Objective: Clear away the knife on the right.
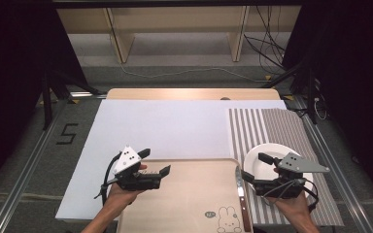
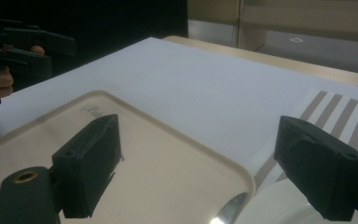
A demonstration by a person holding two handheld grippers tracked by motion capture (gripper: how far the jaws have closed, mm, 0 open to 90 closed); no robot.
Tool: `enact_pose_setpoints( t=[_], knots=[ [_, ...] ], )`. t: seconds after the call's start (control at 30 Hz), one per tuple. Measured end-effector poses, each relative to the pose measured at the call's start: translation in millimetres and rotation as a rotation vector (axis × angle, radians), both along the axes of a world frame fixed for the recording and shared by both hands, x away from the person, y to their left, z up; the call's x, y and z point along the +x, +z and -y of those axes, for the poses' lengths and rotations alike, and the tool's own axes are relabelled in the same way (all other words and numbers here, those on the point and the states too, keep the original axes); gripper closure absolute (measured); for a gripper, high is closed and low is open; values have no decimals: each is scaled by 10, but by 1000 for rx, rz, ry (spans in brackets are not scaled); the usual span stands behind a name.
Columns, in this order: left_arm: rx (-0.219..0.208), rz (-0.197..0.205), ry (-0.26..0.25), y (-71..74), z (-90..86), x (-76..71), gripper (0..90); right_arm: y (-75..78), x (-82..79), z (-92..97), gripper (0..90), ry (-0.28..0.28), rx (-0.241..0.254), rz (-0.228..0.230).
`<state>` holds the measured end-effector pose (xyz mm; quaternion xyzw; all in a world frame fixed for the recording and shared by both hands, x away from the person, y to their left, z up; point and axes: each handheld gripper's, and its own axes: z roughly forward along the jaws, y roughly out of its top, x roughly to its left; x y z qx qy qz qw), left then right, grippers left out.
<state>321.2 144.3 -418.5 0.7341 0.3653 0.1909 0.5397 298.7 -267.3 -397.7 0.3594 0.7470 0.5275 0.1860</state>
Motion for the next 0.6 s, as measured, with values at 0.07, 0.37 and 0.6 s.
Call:
enact_pose_setpoints(
  t=[0.07,0.37,0.6],
  knots=[
    [2,1,2,-1,-9,-1,105,-11,-13,1,156,-3,-8,2],
    [2,1,1,-3,-2,-1,105,10,-20,24,156,-9,1,16],
    [2,2,1,-2,-1,-1,105,17,-18,34,157,-17,1,24]
  ],
)
